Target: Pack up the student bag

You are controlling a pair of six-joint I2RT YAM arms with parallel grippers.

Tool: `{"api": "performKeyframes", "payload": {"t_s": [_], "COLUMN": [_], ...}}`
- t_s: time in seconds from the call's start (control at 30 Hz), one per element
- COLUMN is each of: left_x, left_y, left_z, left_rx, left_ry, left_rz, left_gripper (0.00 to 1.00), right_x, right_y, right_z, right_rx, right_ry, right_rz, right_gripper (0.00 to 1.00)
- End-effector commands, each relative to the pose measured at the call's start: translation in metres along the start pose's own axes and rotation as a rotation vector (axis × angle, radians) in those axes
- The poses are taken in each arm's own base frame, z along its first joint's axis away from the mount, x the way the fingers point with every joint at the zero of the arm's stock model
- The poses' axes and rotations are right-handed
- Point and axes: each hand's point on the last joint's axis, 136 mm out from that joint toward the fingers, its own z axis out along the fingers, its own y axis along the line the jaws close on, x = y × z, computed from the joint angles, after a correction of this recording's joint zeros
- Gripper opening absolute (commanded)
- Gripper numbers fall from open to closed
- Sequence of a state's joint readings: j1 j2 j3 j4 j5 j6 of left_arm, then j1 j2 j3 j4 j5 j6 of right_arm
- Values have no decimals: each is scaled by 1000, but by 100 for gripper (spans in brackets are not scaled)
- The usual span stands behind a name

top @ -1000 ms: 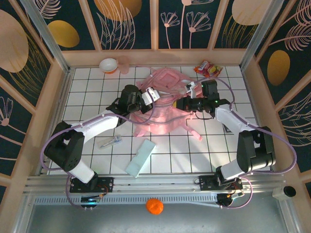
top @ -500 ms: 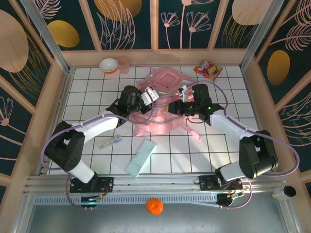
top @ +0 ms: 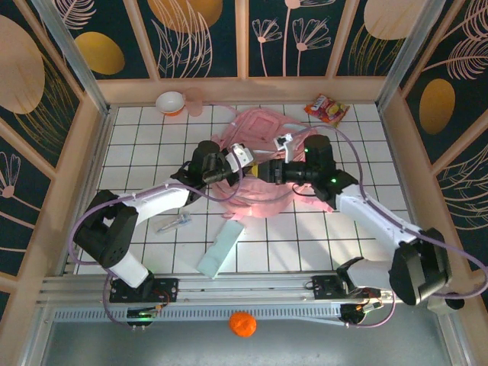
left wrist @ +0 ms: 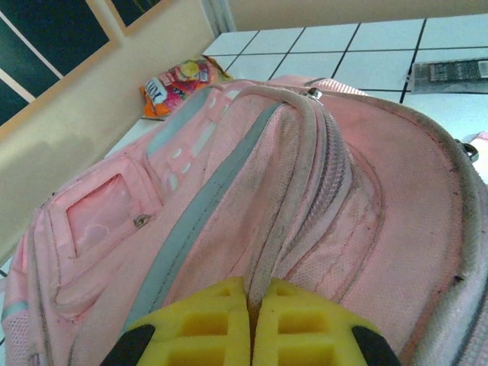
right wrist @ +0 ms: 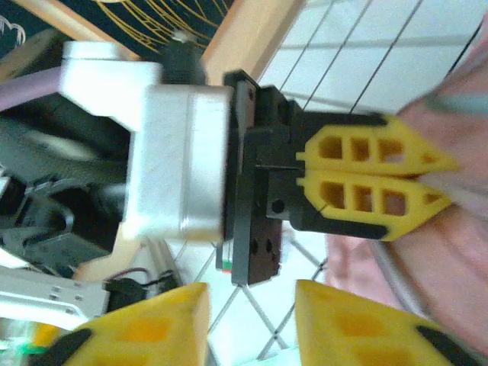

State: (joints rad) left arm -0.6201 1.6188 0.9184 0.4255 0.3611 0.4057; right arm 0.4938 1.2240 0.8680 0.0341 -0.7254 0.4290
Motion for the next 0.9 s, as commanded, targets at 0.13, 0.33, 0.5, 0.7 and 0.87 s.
{"api": "performKeyframes", "payload": {"t_s": [0.13,0.33,0.5,0.7,0.87], "left_x": [-41,-40,-33,-26,-36], "left_y": [-3,-4,-3,-2,12], "left_z": [-31,-43,-42,-37,-37], "left_rx": [170,250,282,303,290], "left_ry": [-254,-297,-290,-274,-286], "left_rz": [191,263,296,302,340], "left_gripper": [0,0,0,0,0], "right_x": [-26,-30,-14,12,18], "right_y": [-33,-48,-76,-103,-110], "right_z": [-55,-61,-45,-14,-4], "right_rx": [230,280,312,308,273], "right_ry": [-97,-91,40,235,272], "right_rz": [-284,-628,-798,-953,-1004], "right_gripper": [58,68,67,62,58]}}
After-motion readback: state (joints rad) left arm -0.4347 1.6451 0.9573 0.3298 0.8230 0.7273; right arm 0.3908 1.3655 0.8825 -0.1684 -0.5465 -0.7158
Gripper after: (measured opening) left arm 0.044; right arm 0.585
